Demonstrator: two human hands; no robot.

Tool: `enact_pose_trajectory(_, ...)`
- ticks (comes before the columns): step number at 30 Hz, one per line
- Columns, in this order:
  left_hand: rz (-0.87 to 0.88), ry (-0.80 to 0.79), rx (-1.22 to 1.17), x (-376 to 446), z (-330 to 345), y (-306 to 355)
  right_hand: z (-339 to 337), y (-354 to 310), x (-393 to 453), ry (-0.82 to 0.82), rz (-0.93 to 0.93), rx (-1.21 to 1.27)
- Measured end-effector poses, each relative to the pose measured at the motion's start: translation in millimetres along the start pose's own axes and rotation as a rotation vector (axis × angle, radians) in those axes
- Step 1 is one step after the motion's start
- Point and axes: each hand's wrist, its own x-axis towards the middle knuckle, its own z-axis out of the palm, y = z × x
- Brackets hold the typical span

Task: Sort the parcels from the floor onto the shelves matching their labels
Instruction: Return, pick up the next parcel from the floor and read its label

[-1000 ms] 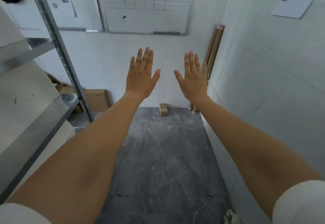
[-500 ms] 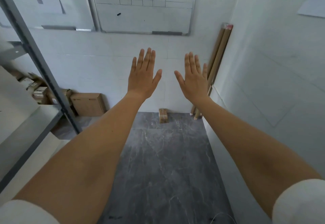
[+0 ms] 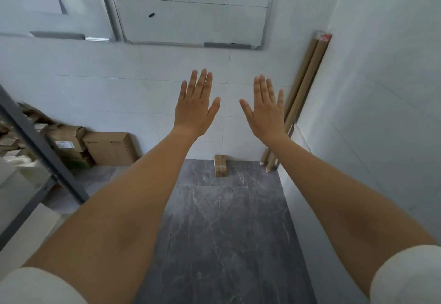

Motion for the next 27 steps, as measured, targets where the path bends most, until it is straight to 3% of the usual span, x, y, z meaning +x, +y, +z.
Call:
enact_pose_trajectory(16, 0.047, -0.045, 0.002, 159.1, 99.5, -62.8, 100.0, 3.3, 162.4, -0.018, 0.031, 0.019)
enact_pose_trajectory(27, -0.024, -0.042, 0.015, 278.9, 185.8, -74.2, 185.7, 51.3, 290.9, -0.038, -0.026, 0.073)
